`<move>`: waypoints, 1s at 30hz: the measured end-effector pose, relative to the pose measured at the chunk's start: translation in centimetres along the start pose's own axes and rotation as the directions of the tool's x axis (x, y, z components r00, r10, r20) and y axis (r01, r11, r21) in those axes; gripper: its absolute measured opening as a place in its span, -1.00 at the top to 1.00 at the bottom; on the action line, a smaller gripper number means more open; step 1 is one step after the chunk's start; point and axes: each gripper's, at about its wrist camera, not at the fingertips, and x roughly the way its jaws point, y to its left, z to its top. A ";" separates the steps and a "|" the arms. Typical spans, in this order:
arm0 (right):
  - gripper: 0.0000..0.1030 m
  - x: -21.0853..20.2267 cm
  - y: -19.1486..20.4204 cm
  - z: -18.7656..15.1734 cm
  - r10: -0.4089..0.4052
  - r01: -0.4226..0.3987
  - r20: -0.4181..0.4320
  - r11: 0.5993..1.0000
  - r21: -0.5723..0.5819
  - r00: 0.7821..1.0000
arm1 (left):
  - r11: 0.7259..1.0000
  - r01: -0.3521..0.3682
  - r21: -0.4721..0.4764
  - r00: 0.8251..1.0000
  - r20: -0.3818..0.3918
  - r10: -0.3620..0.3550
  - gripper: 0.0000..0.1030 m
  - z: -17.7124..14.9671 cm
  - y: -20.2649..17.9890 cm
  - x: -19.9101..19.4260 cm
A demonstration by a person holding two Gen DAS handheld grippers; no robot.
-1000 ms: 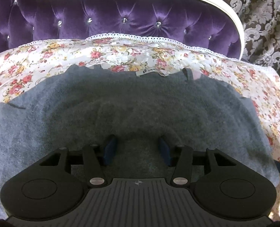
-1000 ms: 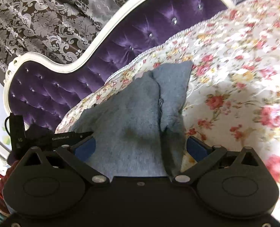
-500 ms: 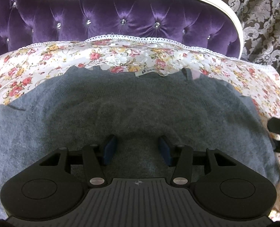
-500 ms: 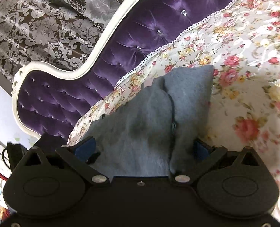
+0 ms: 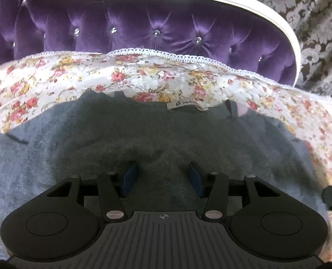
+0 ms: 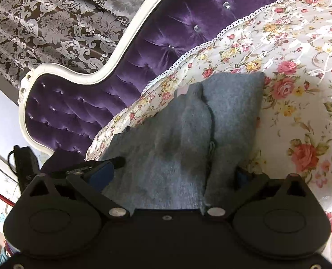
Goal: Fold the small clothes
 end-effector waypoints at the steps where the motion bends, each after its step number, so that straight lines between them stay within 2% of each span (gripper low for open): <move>1: -0.94 0.0 0.1 0.0 -0.007 0.007 0.001 1.000 -0.001 1.000 | 1.000 -0.008 0.017 1.000 0.000 0.008 0.04 0.0 -0.3 0.0; 4: -0.68 0.0 0.1 0.0 -0.025 0.025 -0.003 1.000 0.001 1.000 | 1.000 0.012 0.000 1.000 -0.014 -0.012 0.00 0.2 0.0 -0.3; 6: -0.30 0.0 0.2 0.0 -0.046 0.046 -0.012 0.999 0.000 0.999 | 0.998 0.042 -0.040 0.999 -0.015 -0.043 0.01 0.4 0.7 -1.0; 7: -0.19 0.1 0.3 0.0 -0.061 0.061 -0.017 0.998 -0.007 0.998 | 0.997 0.056 -0.061 0.998 -0.010 -0.057 0.01 0.3 1.1 -1.6; 9: 0.28 0.2 0.7 0.0 -0.097 0.097 -0.024 0.995 -0.021 0.995 | 0.994 0.064 -0.083 0.998 0.008 -0.063 -0.01 0.0 1.9 -2.8; 10: 0.35 0.1 0.9 0.0 -0.119 0.119 -0.022 0.993 -0.026 0.993 | 0.995 0.061 -0.084 0.998 0.017 -0.060 -0.03 -0.3 2.2 -3.4; 15: 0.39 -0.1 3.2 0.4 -0.203 0.203 0.008 0.976 -0.081 0.979 | 0.996 0.065 -0.060 0.997 0.044 -0.063 -0.04 -2.4 4.8 -7.3; 19: 0.39 0.2 6.0 0.9 -0.245 0.245 0.019 0.960 -0.137 0.969 | 0.996 0.046 -0.077 0.997 0.064 -0.041 -0.05 -3.6 7.7 -10.0; 25: 0.42 2.1 12.0 1.5 -0.221 0.219 0.019 0.949 -0.228 0.975 | 0.994 0.028 -0.107 0.997 0.070 -0.021 -0.06 -5.6 12.1 -12.6; 30: 0.43 6.0 18.2 1.4 -0.172 0.160 -0.010 0.936 -0.313 0.985 | 0.988 0.028 -0.151 0.996 0.084 -0.015 -0.06 -6.9 15.1 -14.0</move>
